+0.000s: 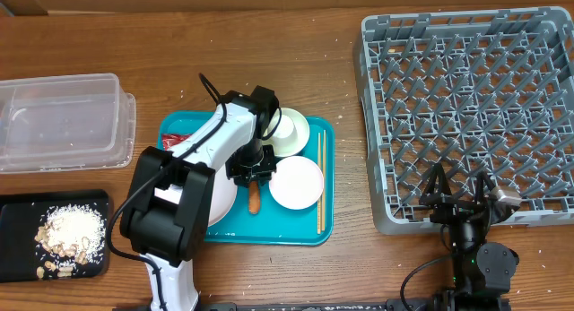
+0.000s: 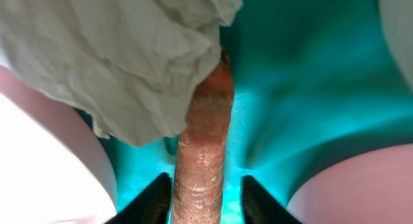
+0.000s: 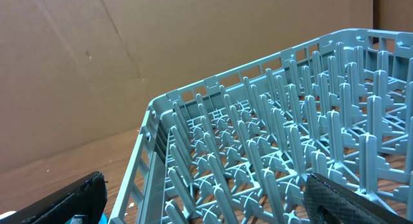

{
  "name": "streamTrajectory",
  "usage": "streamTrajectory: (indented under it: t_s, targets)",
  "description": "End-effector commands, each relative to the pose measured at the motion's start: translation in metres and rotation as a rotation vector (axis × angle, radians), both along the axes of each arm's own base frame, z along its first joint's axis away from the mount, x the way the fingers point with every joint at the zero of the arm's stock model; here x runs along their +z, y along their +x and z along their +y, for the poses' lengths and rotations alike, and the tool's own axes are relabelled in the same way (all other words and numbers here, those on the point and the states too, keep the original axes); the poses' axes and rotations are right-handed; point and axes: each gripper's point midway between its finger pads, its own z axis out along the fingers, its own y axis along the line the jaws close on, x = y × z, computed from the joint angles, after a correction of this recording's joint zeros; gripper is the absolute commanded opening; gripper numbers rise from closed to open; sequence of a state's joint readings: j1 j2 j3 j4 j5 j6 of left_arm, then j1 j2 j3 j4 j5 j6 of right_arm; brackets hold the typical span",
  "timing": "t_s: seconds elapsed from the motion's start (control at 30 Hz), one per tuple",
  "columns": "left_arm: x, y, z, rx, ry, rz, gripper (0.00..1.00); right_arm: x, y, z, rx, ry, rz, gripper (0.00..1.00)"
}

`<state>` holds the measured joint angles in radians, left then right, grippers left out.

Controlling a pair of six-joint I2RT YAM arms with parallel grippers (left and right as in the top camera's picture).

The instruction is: Sort waste into correct bins and load items into the dishwasher

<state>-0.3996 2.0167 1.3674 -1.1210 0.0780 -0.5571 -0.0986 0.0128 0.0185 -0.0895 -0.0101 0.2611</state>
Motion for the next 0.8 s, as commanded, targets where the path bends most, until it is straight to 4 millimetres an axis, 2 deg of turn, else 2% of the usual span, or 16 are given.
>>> streamTrajectory:
  t_s: [0.0, 0.17, 0.4, 0.47, 0.53, 0.6, 0.77]
  targets:
    - [-0.005, -0.01, -0.007, -0.044, -0.004, 0.03, 0.27, -0.001, 0.0, -0.003, -0.015, -0.008, -0.005, 1.0]
    - [-0.005, -0.014, -0.01, -0.053, 0.001, 0.037, 0.26, -0.001, 0.0, -0.003, -0.015, -0.008, -0.005, 1.0]
    - [-0.004, -0.017, -0.001, -0.046, 0.049, 0.048, 0.27, -0.001, 0.0, -0.003, -0.015, -0.008, -0.005, 1.0]
    - [-0.003, -0.018, -0.001, -0.046, 0.051, 0.051, 0.24, -0.001, 0.0, -0.003, -0.015, -0.008, -0.005, 1.0]
    - [-0.003, -0.019, 0.0, -0.046, 0.053, 0.055, 0.1, -0.001, 0.0, -0.003, -0.015, -0.008, -0.005, 1.0]
    - [-0.002, -0.02, 0.001, -0.046, 0.057, 0.062, 0.05, -0.001, 0.0, -0.003, -0.015, -0.008, -0.005, 1.0]
    - [0.001, -0.024, 0.003, -0.045, 0.068, 0.08, 0.04, -0.001, 0.0, -0.003, -0.015, -0.008, -0.005, 1.0]
